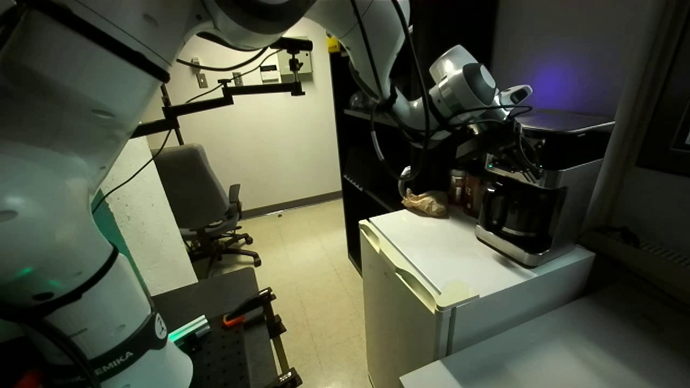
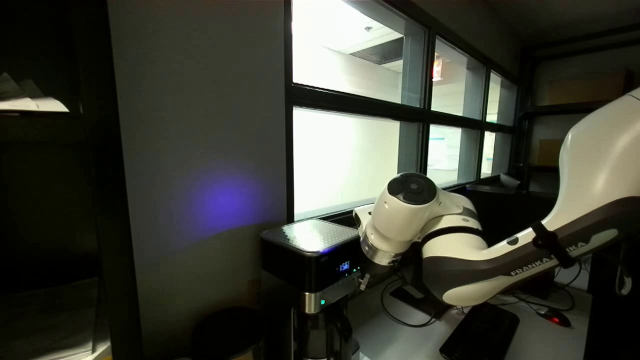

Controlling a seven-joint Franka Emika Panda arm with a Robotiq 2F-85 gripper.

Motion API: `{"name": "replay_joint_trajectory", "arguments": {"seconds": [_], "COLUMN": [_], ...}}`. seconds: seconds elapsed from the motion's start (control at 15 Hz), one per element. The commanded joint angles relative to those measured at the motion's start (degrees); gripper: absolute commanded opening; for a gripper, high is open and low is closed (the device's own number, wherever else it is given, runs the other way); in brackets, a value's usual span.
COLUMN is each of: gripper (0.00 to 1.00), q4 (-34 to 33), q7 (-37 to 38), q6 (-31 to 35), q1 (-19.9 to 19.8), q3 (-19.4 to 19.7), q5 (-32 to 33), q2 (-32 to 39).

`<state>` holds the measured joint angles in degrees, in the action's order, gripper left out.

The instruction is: Turn off the coffeemaker.

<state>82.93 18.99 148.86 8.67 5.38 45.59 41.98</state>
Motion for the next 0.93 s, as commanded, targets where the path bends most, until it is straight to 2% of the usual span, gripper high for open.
{"name": "replay_joint_trajectory", "arguments": {"seconds": [0.0, 0.87], "gripper": [0.00, 0.00], "q4": [-2.39, 7.41], "q7": [-0.98, 0.01], "q6": [1.35, 6.21], "q1": [0.86, 2.75], "q3": [1.18, 1.29], "q5": [-1.45, -0.66], "q2": [1.61, -4.91]}}
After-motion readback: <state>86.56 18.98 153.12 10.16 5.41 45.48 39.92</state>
